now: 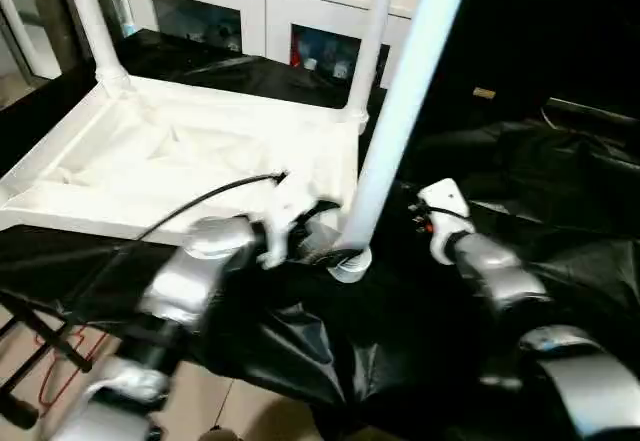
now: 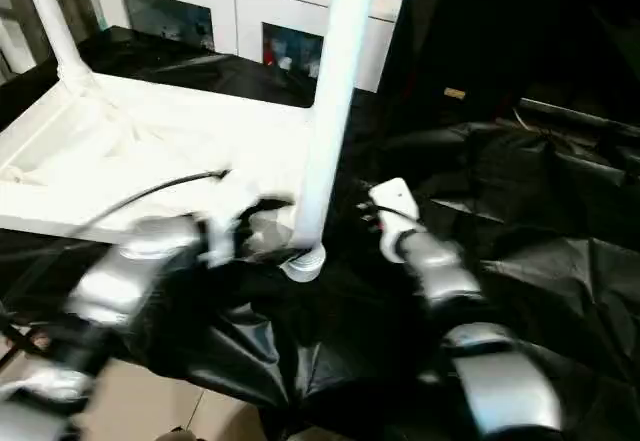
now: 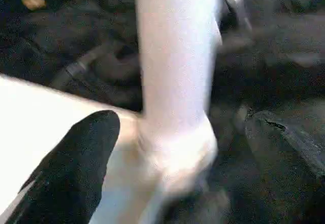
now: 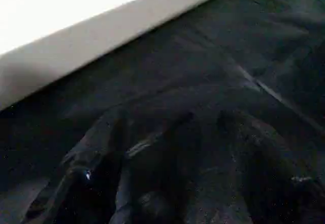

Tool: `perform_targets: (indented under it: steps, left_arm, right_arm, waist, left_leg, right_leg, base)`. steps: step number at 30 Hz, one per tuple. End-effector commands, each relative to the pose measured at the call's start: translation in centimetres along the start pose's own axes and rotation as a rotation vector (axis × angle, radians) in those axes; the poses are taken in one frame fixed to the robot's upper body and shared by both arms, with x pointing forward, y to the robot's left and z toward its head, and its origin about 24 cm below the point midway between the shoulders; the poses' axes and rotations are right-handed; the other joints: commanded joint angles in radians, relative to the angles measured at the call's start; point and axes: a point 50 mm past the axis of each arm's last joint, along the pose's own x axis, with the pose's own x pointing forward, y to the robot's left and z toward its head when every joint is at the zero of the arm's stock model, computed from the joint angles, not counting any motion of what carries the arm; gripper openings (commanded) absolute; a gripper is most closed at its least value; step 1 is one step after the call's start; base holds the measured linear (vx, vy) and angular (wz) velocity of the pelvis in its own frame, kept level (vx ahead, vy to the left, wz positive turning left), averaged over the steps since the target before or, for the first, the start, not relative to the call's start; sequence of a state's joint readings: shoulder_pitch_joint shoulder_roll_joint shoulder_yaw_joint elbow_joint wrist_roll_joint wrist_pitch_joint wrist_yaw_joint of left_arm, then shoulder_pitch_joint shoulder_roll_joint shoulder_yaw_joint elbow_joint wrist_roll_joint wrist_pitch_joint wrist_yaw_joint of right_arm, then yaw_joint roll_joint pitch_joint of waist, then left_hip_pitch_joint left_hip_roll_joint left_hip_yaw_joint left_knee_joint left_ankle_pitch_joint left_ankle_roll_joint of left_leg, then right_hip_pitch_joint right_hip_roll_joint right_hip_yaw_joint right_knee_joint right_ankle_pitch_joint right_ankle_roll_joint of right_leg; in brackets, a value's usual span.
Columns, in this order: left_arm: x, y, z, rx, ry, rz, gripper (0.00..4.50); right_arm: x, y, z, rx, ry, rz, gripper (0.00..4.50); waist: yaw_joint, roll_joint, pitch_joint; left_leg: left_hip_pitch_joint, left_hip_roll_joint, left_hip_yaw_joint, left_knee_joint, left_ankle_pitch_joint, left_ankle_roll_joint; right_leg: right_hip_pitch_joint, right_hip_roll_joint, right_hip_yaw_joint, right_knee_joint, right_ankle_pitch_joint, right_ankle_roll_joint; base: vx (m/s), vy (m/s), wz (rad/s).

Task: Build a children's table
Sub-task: Rotate table base

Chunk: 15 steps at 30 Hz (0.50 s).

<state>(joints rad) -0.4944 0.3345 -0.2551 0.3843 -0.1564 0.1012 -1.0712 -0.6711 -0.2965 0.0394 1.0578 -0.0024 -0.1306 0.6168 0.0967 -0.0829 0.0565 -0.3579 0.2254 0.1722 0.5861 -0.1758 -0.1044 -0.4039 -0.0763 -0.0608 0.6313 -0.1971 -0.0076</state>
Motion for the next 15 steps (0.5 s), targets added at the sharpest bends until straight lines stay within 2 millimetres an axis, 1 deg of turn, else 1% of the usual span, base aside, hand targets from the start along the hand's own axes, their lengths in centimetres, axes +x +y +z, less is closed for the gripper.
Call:
perform_targets:
  steps: [1,2,3,4,5,6,7,8,9,10,11,12,13,14,15]
  left_arm:
    - [0.5,-0.5,0.1,0.01,0.0,-0.068,4.18]
    - [0.5,-0.5,0.1,0.01,0.0,-0.068,4.18]
    - [0.0,-0.2,-0.3,0.011,0.044,-0.106,4.1]
    - [-0.2,0.1,-0.4,0.015,0.066,-0.112,4.07]
    - [-0.3,0.4,-0.5,0.024,0.08,-0.108,3.98]
    - [-0.3,1.1,-0.4,0.043,0.102,-0.084,3.72]
    - [-0.3,1.1,-0.4,0.043,0.102,-0.084,3.65]
    - [-0.4,1.7,-0.3,0.07,0.124,-0.061,3.65]
    - [-0.4,2.3,-0.2,0.093,0.144,-0.059,3.6]
    - [-0.4,2.4,-0.2,0.096,0.152,-0.064,3.51]
    - [-0.5,2.5,-0.2,0.096,0.159,-0.074,3.27]
    - [-0.5,2.7,-0.2,0.099,0.172,-0.085,3.27]
    - [-0.4,3.0,-0.1,0.102,0.187,-0.095,3.2]
    - [-0.4,3.2,0.0,0.105,0.198,-0.101,3.14]
    - [-0.3,3.5,0.1,0.107,0.207,-0.105,3.0]
  right_arm:
    - [-0.4,0.1,0.3,-0.027,-0.009,0.069,3.14]
    - [-0.4,0.1,0.3,-0.027,-0.009,0.069,3.14]
    - [-1.4,0.1,0.3,-0.081,-0.009,0.19,3.14]
    - [-1.9,0.1,0.3,-0.103,-0.005,0.246,3.14]
    - [-2.2,0.2,0.3,-0.115,-0.001,0.282,3.14]
    - [-2.6,0.3,0.2,-0.131,0.007,0.333,3.14]
    - [-2.6,0.3,0.2,-0.131,0.007,0.333,3.14]
    - [-3.1,0.5,0.2,-0.146,0.019,0.385,3.14]
    - [-3.7,0.8,0.2,-0.158,0.036,0.453,3.14]
    - [-3.9,0.9,0.1,-0.164,0.042,0.479,3.14]
    - [-4.1,1.1,0.1,-0.17,0.048,0.505,3.14]
    - [-4.3,1.2,0.0,-0.172,0.061,0.531,3.14]
    - [-4.6,1.4,0.0,-0.177,0.076,0.562,3.14]
    - [-4.9,1.5,0.0,-0.179,0.087,0.583,3.14]
    - [-5.1,1.5,0.0,-0.179,0.096,0.599,3.14]
  waist:
    - [0.004,0.026,-0.071]
    - [0.005,0.022,-0.071]
    - [0.009,0.022,-0.068]
    - [0.014,0.028,-0.069]
    - [0.018,0.024,-0.069]
    - [0.022,0.032,-0.07]
    - [0.021,0.028,-0.067]
    - [0.023,0.027,-0.067]
    - [0.025,0.029,-0.069]
    - [0.027,0.027,-0.067]
    - [0.03,0.027,-0.069]
    - [0.03,0.031,-0.068]
    - [0.03,0.034,-0.069]
    - [0.031,0.032,-0.07]
    - [0.032,0.032,-0.071]
  left_leg:
    - [0.009,0.003,0.01,-0.061,-0.155,0.027]
    - [0.009,0.004,0.011,-0.061,-0.166,0.026]
    - [0.012,0.002,0.013,-0.062,-0.189,0.03]
    - [0.014,0.005,0.012,-0.06,-0.192,0.027]
    - [0.011,0.005,0.012,-0.061,-0.191,0.031]
    - [0.011,0.005,0.011,-0.06,-0.188,0.03]
    - [0.009,0.002,0.011,-0.062,-0.192,0.036]
    - [0.011,0.002,0.011,-0.061,-0.196,0.036]
    - [0.008,0.003,0.009,-0.061,-0.196,0.033]
    - [0.008,0.001,0.01,-0.06,-0.197,0.04]
    - [0.009,0.004,0.009,-0.058,-0.194,0.038]
    - [0.004,0.004,0.007,-0.06,-0.184,0.037]
    - [0.006,0.003,0.007,-0.059,-0.184,0.037]
    - [0.006,0.005,0.007,-0.057,-0.173,0.04]
    - [0.008,0.002,0.009,-0.056,-0.169,0.046]
  right_leg:
    - [0.057,-0.048,0.04,-0.053,0.025,-0.257]
    - [0.058,-0.049,0.04,-0.054,0.017,-0.26]
    - [0.057,-0.044,0.039,-0.062,-0.008,-0.256]
    - [0.057,-0.047,0.04,-0.058,-0.006,-0.255]
    - [0.06,-0.046,0.04,-0.058,-0.005,-0.251]
    - [0.06,-0.048,0.04,-0.056,-0.004,-0.249]
    - [0.061,-0.042,0.039,-0.063,-0.017,-0.243]
    - [0.061,-0.043,0.039,-0.065,-0.031,-0.238]
    - [0.063,-0.048,0.039,-0.062,-0.039,-0.238]
    - [0.064,-0.044,0.038,-0.068,-0.049,-0.23]
    - [0.064,-0.048,0.039,-0.064,-0.046,-0.231]
    - [0.064,-0.051,0.038,-0.062,-0.045,-0.239]
    - [0.064,-0.049,0.038,-0.063,-0.041,-0.243]
    - [0.064,-0.05,0.038,-0.059,-0.016,-0.25]
    - [0.063,-0.047,0.038,-0.061,-0.002,-0.254]
  base:
    - [0.0,0.0,0.0]
    - [0.0,0.0,0.0]
    - [0.0,0.0,0.0]
    - [0.0,0.0,0.0]
    - [0.0,0.0,0.0]
    - [0.0,0.0,0.0]
    - [0.0,0.0,0.0]
    - [0.0,0.0,0.0]
    - [0.0,0.0,0.0]
    - [0.0,0.0,0.0]
    - [0.0,0.0,0.0]
    - [0.0,0.0,0.0]
    - [0.0,0.0,0.0]
    - [0.0,0.0,0.0]
    - [0.0,0.0,0.0]
